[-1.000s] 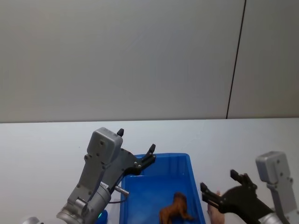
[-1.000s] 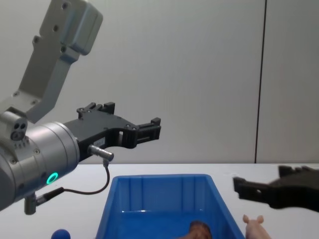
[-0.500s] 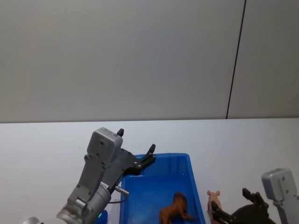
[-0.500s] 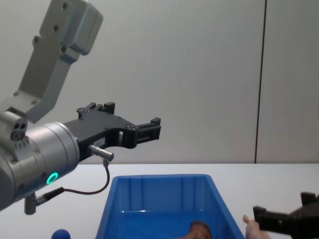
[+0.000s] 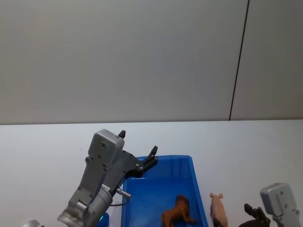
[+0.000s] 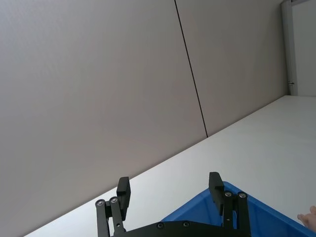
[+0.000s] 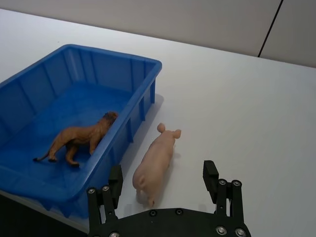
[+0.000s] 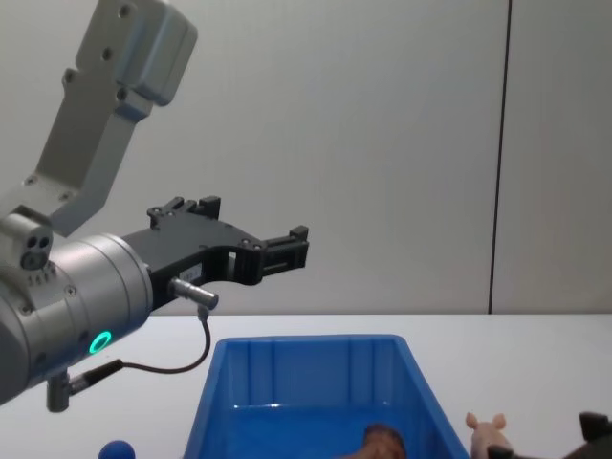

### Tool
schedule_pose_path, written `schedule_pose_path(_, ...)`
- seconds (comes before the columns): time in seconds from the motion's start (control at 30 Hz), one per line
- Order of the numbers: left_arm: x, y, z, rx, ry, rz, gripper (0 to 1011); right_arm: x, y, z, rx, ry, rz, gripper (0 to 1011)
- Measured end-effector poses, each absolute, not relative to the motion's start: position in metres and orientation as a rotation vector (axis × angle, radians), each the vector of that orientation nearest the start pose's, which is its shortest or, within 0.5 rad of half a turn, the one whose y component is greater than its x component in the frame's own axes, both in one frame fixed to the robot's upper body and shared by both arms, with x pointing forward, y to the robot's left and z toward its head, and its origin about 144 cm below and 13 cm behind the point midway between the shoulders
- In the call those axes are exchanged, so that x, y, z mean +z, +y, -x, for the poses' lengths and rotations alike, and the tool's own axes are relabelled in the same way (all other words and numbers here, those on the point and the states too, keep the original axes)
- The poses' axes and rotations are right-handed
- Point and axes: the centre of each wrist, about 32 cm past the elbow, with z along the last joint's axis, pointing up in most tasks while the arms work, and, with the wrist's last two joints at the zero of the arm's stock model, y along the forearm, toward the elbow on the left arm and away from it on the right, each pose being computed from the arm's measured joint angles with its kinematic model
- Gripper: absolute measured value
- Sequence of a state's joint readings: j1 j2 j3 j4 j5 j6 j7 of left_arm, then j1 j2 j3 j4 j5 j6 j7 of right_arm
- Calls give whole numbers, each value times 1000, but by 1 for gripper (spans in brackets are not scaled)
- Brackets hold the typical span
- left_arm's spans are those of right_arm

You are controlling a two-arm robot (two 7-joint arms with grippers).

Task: Pick up the two dolls from the table and place them into the box.

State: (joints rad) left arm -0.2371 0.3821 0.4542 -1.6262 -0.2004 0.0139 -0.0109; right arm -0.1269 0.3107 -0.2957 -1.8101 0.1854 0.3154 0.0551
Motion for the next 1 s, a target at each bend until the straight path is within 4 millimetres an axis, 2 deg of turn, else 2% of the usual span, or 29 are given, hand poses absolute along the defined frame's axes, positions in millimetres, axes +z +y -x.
schedule_pose_path(0.47,1204,198,-492,1124,-268,-61,1001,1147,-203,-407,-1159,139,341,1001)
schedule_pose_path(1.0,1204,198,-492,1124,-268,-61,1001,1133,-198,-422,-1152,96,353,1001)
